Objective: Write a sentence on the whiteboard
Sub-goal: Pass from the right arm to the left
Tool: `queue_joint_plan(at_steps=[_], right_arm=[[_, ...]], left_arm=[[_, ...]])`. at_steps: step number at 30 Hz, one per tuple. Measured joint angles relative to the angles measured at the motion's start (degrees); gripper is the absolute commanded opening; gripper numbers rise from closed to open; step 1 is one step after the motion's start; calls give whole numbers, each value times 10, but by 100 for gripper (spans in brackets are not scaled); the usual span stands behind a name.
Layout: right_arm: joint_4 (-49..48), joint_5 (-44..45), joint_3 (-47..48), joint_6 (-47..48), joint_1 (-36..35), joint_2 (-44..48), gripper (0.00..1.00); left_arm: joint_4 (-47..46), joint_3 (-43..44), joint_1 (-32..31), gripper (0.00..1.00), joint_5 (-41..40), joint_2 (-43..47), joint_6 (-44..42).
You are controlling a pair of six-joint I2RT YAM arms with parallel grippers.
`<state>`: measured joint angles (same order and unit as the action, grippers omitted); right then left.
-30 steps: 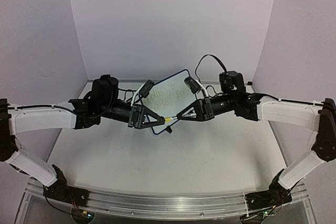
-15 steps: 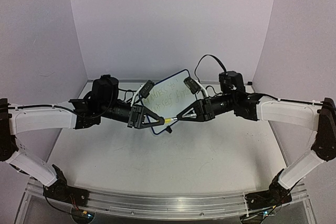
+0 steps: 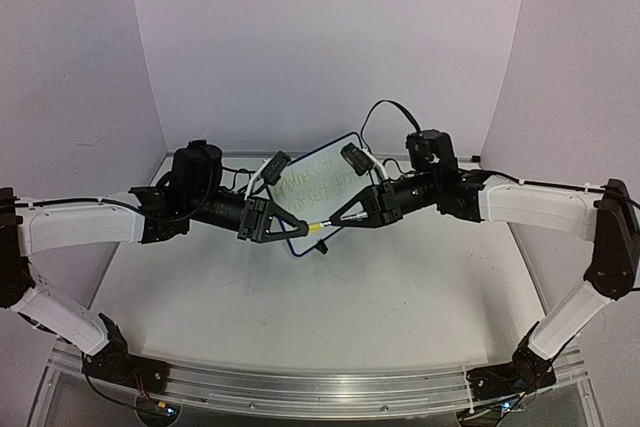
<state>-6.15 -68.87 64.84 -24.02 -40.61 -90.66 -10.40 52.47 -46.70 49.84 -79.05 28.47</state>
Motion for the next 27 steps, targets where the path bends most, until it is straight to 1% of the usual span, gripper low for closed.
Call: queue_joint_plan(at_steps=[15,18,19,20,21,22,24,25,26,27], right_arm=[[23,-24,22,2,-7,-28,0],[32,-15,22,4,-9,-29,0],[36,-4,22,7,-10,-26,2],[40,12,21,11,-13,-22,8],[44,32,17,14,-16,-15,22],[47,56,11,18,-20,-5,40],[43,124,-2,25,-28,14,66],[38,158,-6,29,-31,23,80],[35,186,-9,31,-33,30,90],[34,216,-11,33,-34,34,98]], left_arm=[[17,0,7,0,34,-8,1],[27,0,8,0,35,-10,0],[32,0,8,0,33,-10,-2],[37,0,9,0,29,-10,-8],[42,0,10,0,24,-10,-17],[47,0,10,0,17,-9,-28],[55,-1,6,0,-3,-5,-46],[54,-3,3,0,-14,-4,-51],[51,-9,1,0,-29,-2,-56],[47,-19,1,0,-42,3,-59]])
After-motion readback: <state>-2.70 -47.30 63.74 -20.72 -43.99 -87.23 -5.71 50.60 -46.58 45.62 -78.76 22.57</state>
